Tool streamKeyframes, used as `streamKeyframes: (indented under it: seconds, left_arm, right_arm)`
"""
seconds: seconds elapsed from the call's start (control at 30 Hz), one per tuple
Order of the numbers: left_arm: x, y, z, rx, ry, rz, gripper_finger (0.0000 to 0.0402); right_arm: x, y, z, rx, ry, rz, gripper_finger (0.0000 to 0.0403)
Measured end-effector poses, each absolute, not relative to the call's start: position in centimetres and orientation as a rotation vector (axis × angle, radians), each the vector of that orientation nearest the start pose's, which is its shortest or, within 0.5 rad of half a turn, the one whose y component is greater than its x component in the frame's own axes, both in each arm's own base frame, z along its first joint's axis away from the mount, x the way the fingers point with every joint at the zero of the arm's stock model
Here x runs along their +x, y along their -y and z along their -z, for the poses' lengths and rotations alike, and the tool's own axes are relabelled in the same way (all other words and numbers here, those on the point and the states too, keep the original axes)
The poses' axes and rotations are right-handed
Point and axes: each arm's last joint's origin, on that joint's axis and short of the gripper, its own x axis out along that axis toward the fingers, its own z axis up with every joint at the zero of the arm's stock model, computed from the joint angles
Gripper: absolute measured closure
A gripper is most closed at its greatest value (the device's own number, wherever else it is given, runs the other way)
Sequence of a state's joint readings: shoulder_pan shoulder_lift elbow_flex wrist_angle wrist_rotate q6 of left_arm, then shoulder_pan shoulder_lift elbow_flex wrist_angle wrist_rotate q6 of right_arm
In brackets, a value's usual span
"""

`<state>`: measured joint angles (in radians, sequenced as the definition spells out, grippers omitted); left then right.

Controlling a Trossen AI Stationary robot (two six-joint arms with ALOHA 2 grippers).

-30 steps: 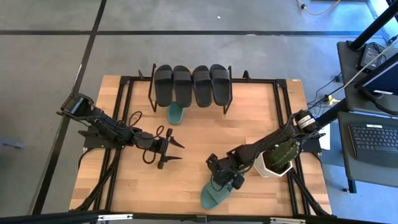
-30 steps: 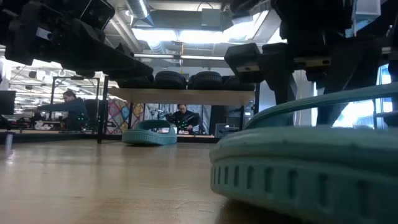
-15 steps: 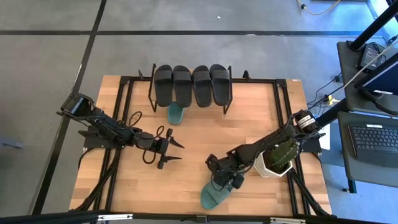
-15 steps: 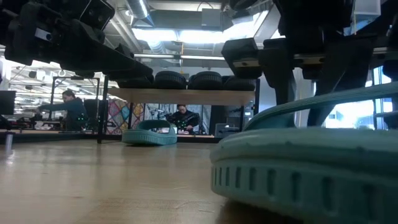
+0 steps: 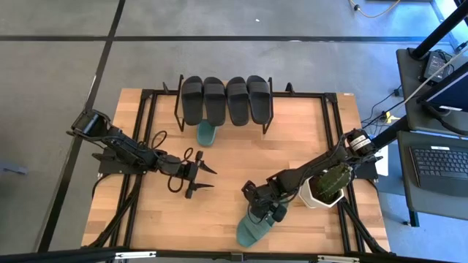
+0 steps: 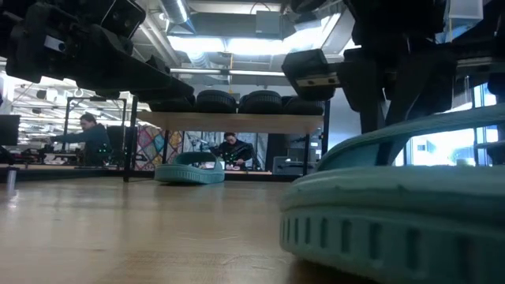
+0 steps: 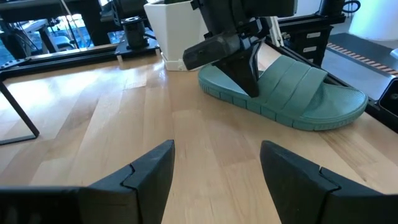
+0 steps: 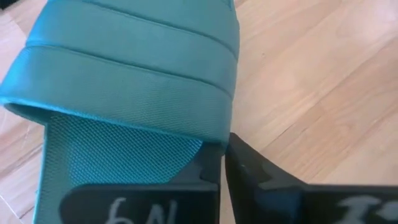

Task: Pick and place slides into the shelf
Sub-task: Put the green slide under the shelf

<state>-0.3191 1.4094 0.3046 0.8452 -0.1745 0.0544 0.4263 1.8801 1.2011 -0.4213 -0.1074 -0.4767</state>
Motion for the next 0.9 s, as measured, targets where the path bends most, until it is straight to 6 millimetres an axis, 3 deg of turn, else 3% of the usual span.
streamKeyframes:
  seconds: [0.17,0.33,0.53,0.7,0.9]
  left_arm:
    - [22.4,6.9,-14.7,0.117,-0.248,0.151,0.0172]
    - [22.4,6.9,-14.7,0.117,-0.248,0.151,0.0172]
    - [22.4,6.9,-14.7,0.118,-0.254,0.152,0.0172]
    - [22.4,6.9,-14.7,0.116,-0.255,0.153,0.0172]
    - [22.4,6.9,-14.7,0.092,-0.257,0.152,0.0172]
  right_arm:
    - [34.1,-14.9,-16.2,-0.547,-0.988,-0.696,0.0397]
    - [34.9,-12.9,-17.3,-0.471,-1.045,-0.542,0.0397]
    - [34.8,-9.9,-21.7,-0.356,-0.956,-0.381,0.0397]
    - [33.7,-7.0,-25.9,-0.2,-0.863,-0.058,0.0397]
    - [31.8,-4.1,-28.3,0.101,-0.85,0.197,0.0397]
